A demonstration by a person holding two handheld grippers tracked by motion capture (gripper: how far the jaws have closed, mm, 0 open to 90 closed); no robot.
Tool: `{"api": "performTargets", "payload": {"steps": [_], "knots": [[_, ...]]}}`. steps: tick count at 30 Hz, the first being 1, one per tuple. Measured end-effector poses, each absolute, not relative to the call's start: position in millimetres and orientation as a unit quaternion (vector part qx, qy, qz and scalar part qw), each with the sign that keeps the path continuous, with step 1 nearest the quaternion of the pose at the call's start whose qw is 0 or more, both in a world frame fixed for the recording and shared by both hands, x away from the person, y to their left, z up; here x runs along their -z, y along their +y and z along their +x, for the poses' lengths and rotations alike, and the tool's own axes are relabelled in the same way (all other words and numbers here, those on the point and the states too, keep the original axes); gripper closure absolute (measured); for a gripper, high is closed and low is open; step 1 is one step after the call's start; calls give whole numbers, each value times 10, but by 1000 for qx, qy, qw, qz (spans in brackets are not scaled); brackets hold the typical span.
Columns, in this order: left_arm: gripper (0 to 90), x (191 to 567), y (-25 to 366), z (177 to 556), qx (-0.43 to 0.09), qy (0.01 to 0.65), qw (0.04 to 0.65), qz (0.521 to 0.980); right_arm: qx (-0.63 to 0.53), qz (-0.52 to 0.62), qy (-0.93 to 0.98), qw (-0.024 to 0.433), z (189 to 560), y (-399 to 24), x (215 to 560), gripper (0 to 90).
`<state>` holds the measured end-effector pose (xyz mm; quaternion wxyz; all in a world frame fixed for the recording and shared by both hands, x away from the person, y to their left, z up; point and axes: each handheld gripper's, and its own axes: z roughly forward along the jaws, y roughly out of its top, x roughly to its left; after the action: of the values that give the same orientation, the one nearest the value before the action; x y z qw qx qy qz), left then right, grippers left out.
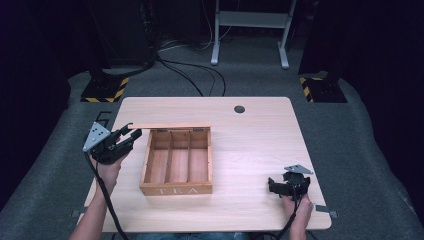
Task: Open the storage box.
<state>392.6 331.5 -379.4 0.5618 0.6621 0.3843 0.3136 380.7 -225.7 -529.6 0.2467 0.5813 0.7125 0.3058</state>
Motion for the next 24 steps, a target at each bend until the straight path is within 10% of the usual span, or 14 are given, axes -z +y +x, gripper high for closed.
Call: {"api": "performTargets", "payload": {"steps": [24], "knots": [[493,4128,3334,3639,-309,373,550,681,-306,581,713,247,3808,-2257,5297,27]]}}
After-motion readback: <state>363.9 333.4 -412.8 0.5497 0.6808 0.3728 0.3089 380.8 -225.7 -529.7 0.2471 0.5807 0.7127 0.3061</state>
